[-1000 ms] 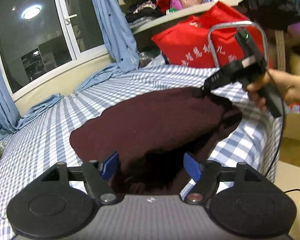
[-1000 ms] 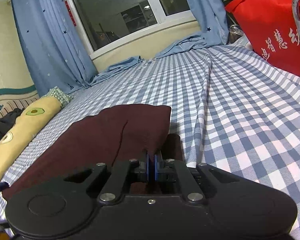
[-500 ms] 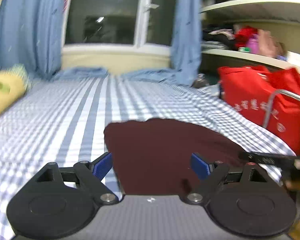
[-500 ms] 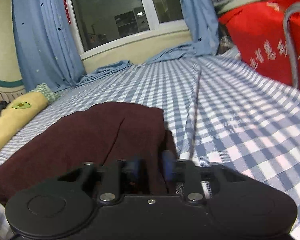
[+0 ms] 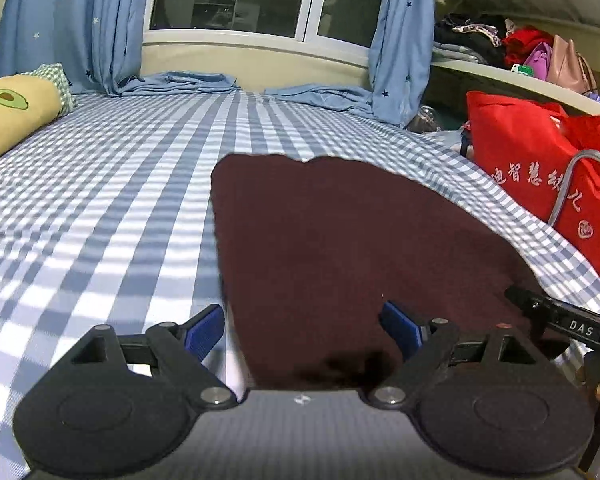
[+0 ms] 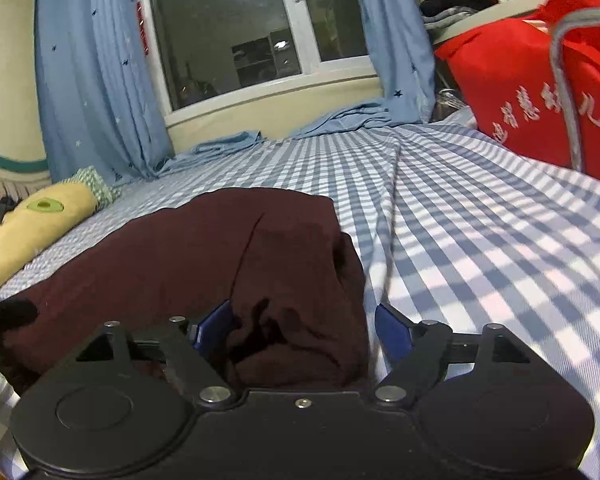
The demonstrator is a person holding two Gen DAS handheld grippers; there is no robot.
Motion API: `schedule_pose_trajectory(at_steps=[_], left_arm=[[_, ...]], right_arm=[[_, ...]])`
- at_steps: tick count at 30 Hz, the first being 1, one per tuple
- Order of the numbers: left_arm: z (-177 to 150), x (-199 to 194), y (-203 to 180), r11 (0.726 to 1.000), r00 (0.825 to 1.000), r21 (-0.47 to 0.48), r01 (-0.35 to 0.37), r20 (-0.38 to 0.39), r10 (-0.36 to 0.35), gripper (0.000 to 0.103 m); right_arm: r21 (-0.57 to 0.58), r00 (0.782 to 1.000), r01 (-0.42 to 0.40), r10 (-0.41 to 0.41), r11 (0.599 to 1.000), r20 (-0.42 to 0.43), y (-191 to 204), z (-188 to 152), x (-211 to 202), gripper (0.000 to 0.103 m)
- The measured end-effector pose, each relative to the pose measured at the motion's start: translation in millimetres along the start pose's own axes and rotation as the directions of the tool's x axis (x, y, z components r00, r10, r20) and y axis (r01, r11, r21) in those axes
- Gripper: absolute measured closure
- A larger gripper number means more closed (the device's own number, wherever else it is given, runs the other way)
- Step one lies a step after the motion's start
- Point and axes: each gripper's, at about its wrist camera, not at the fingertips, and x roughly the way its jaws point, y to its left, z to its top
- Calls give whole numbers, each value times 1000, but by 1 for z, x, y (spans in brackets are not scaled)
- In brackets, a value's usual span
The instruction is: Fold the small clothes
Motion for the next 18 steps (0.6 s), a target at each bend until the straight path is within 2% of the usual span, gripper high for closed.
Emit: schedule_pose_trajectory(at_steps=[8, 18], left_arm=[[-19, 1, 4, 998, 1000, -63, 24, -11, -25, 15], [-21, 0, 1, 997, 1000, -80, 22, -4, -22, 14]], right_arm=[[87, 997, 8, -15, 996, 72, -5, -25, -9, 21], [73, 996, 1, -8, 997, 87, -5, -28, -8, 18]])
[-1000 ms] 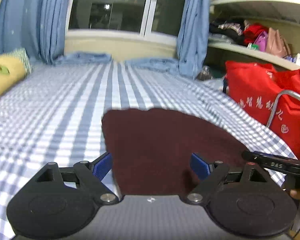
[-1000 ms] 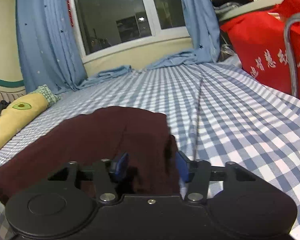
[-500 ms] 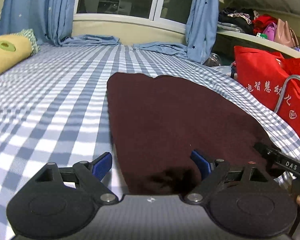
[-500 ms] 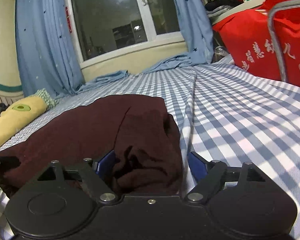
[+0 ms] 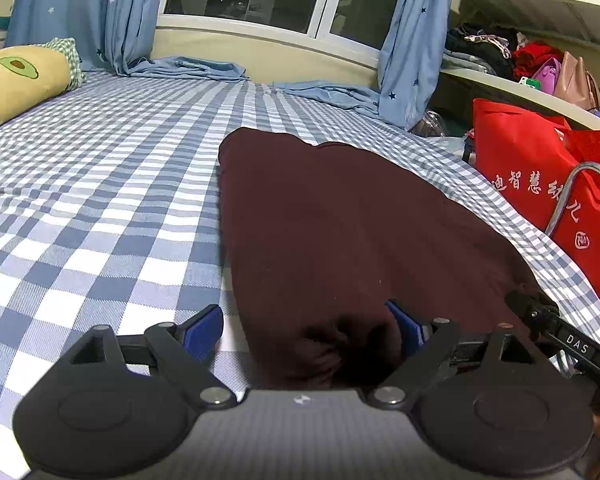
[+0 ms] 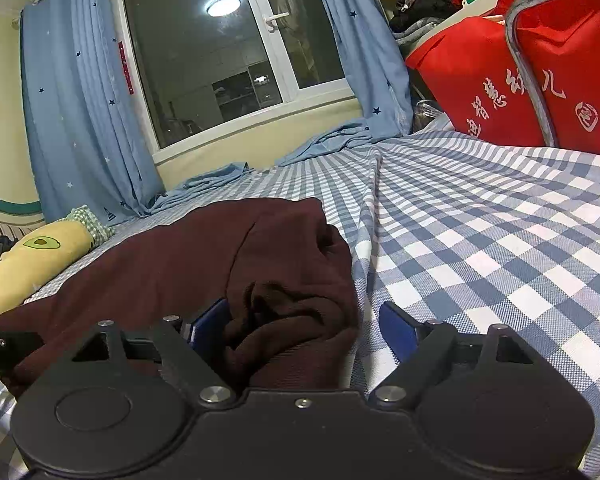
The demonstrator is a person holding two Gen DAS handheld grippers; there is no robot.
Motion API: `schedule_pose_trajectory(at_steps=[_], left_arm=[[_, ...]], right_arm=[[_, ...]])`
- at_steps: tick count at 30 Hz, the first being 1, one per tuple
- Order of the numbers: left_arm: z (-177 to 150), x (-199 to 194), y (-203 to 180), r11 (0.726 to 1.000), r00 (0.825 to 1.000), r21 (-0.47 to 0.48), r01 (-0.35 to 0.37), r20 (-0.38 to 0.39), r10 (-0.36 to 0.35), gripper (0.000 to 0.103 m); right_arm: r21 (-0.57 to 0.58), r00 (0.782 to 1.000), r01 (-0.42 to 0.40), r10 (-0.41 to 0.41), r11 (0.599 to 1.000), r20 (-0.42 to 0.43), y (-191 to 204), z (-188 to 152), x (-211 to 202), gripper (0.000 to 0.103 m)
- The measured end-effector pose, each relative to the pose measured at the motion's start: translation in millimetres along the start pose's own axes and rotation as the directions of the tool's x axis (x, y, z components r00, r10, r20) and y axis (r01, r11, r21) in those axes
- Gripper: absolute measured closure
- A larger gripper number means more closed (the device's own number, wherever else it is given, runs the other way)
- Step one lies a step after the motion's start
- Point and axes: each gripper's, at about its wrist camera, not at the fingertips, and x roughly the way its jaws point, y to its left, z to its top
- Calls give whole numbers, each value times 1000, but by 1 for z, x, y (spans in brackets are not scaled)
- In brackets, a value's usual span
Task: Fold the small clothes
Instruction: 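Press and tuck the bundle end with the left tool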
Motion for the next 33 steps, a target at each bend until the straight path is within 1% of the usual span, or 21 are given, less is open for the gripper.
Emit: schedule_pose_trajectory(at_steps=[11, 19, 22, 25, 27, 28, 29, 30, 31, 32, 33], left_arm=[[-1, 1, 1, 1000, 1000, -15, 5, 1, -4, 13], [-7, 3, 8, 997, 999, -63, 34, 0, -34, 13], [-7, 3, 9, 998, 999, -58, 35, 0, -35, 13], [-9, 3, 9, 998, 999, -50, 32, 6, -31, 13], [-10, 3, 11, 997, 999, -68, 39, 5, -38, 13], [-11, 4, 12, 996, 999, -82, 45, 5, -45, 13], [-12, 4, 14, 994, 999, -94, 51, 5, -50, 13], [-13, 4, 15, 993, 998, -103, 55, 7, -55, 13], [-14, 4, 16, 993, 998, -108, 56, 8, -56, 13], [-14, 4, 15, 992, 999, -111, 54, 9, -54, 13], [-14, 4, 14, 992, 999, -112, 49, 9, -49, 13]], right_arm=[[-6, 1000, 4, -4, 1000, 7, -1, -1, 1, 17], [-44, 999, 32, -31, 999, 27, 7, -3, -4, 17], [-21, 1000, 5, -5, 1000, 17, 5, 3, -8, 17], [10, 999, -15, 14, 1000, 50, 1, 6, -20, 16], [39, 995, -25, 22, 999, 98, -3, 6, -27, 17], [46, 993, -20, 14, 999, 116, -5, 7, -29, 21], [47, 992, -10, 4, 999, 128, -6, 8, -30, 32], [44, 992, -1, -5, 999, 130, -7, 9, -29, 39], [42, 993, 4, -9, 999, 116, -8, 10, -26, 55], [45, 995, -11, 6, 999, 99, -9, 10, -24, 67], [49, 996, -21, 17, 999, 91, -9, 10, -23, 73]])
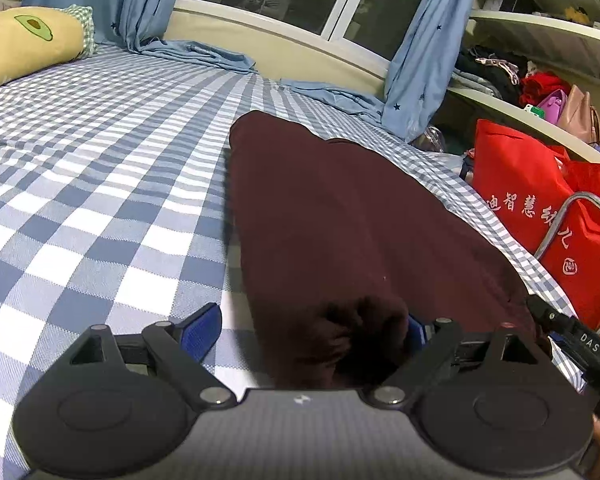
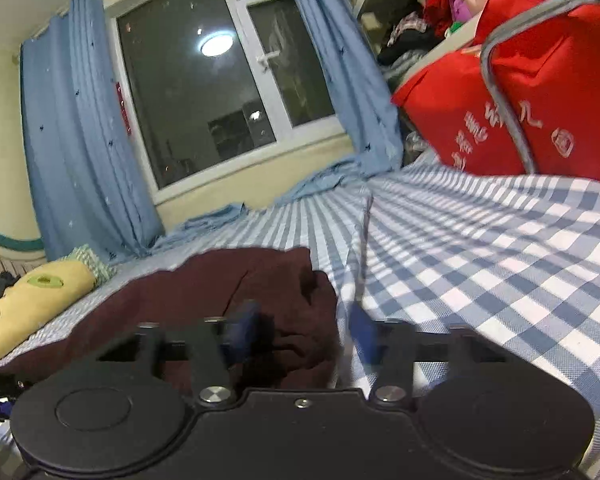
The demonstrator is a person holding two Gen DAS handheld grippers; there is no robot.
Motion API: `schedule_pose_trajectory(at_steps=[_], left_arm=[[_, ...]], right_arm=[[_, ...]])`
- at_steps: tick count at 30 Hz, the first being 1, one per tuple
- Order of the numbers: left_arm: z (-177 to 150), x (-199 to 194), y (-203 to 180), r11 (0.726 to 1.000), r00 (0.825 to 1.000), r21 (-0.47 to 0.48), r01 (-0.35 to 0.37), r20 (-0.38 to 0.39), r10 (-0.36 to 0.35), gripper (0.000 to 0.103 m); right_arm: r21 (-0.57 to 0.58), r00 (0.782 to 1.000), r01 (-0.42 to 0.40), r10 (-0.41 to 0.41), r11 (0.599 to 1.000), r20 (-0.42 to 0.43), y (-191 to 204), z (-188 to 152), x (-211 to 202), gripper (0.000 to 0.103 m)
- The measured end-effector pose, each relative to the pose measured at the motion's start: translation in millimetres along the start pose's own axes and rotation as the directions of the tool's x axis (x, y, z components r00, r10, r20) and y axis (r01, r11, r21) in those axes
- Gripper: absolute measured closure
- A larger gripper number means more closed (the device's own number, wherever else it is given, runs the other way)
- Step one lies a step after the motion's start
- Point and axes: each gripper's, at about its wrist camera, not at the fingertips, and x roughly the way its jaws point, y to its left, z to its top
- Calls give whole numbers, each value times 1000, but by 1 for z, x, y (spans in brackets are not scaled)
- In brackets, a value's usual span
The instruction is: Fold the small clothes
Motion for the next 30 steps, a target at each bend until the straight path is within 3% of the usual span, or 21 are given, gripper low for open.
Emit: schedule_pose_trajectory(at_steps=[2, 4, 11, 15, 19, 21, 23, 30], left_arm=[[0, -1, -3, 1000, 1000, 7, -12, 1, 12, 13], [-2, -3, -5, 1000, 1000, 21, -23, 3, 23, 13], [-3, -5, -7, 999, 999, 3, -49, 4, 49, 11], [0, -12, -10, 996, 996, -19, -84, 10, 85, 1], [-1, -17, -15, 992, 992, -29, -121, 35, 122, 1], [0, -21, -18, 991, 991, -40, -130, 39, 131, 1], [1, -29, -22, 989, 989, -38, -141, 44, 142, 1], [-5, -70, -39, 979, 980, 62, -196, 57, 192, 1]], right_arm=[[-43, 1000, 20, -20, 999, 9, 5, -1, -3, 82], [-67, 1000, 22, -21, 998, 22, 6, -4, -9, 85], [-92, 998, 55, -53, 994, 29, 9, -21, -18, 84], [-52, 999, 49, -49, 997, -1, 6, -13, -21, 80], [-3, 998, 60, -60, 998, -23, 4, -3, -31, 62], [-14, 998, 59, -60, 998, -17, 9, 1, -39, 59], [-27, 999, 51, -52, 998, -12, 14, 3, -48, 46], [-44, 999, -30, 29, 999, -16, 24, 8, -82, 11]])
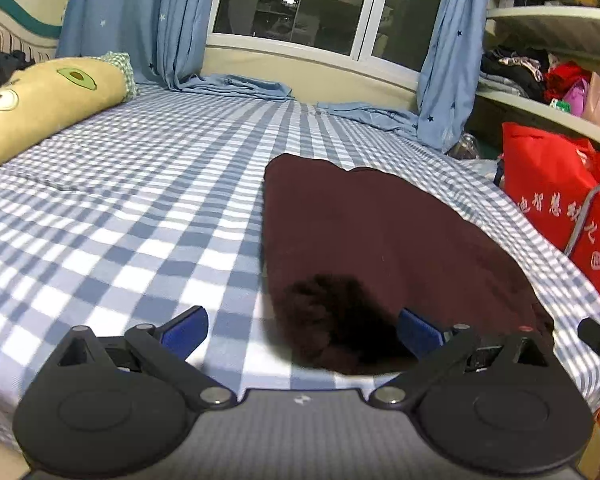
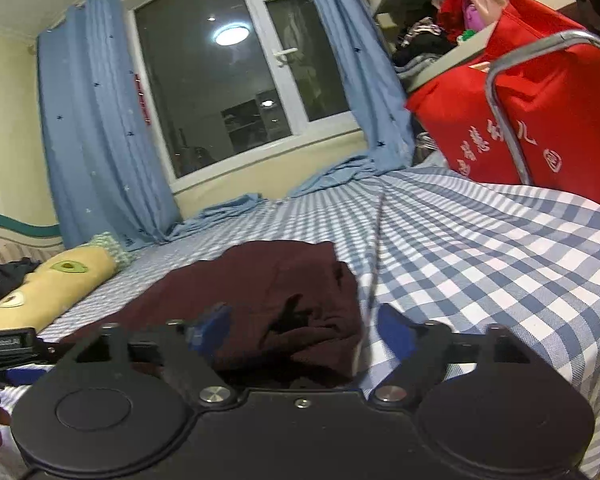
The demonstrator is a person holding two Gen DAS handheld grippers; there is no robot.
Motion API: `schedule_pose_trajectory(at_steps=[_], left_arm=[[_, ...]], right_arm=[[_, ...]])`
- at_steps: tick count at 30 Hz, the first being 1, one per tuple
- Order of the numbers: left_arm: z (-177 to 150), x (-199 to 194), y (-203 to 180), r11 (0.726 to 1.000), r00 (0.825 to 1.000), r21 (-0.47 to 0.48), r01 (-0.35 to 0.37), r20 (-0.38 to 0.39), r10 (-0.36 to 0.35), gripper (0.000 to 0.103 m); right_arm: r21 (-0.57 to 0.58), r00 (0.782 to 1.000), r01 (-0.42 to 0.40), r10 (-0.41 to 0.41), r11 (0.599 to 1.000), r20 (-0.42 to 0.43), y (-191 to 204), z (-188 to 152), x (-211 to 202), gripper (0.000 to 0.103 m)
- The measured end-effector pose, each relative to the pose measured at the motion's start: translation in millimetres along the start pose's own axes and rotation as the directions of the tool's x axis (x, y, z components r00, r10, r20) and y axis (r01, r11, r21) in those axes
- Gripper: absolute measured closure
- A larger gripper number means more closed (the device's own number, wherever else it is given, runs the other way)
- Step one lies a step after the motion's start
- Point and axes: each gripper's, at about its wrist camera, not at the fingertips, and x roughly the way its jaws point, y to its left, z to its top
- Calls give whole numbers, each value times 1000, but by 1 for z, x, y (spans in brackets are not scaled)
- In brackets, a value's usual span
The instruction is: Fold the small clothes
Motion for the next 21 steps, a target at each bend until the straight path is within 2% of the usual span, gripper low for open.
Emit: schedule_pose_trajectory(at_steps=[2, 3, 6, 11, 18, 21], left_arm=[[-5, -12, 0, 1000, 1000, 16, 14, -9, -13, 1], [-8, -17, 0, 1000, 1000, 22, 22, -12, -21, 1], [-19, -29, 1, 998, 999, 41, 39, -37, -38, 1], [-33, -33, -1, 988, 994, 146, 52, -102, -37, 1], [-22, -27, 6, 977, 994, 210, 40, -110, -17, 1], [-13, -23, 10, 969, 993, 240, 54, -118, -26, 1]], right_arm=[[-11, 1000, -22, 21, 1000, -15, 2, 0, -10, 2], [-16, 999, -29, 29, 999, -19, 4, 0, -15, 1], [-48, 999, -23, 21, 999, -39, 9, -3, -29, 1], [-81, 996, 2, -8, 997, -84, 13, -15, -40, 1], [-75, 988, -42, 30, 996, -154, 9, -14, -19, 0], [-84, 979, -107, 90, 991, -185, 4, -5, -1, 0]])
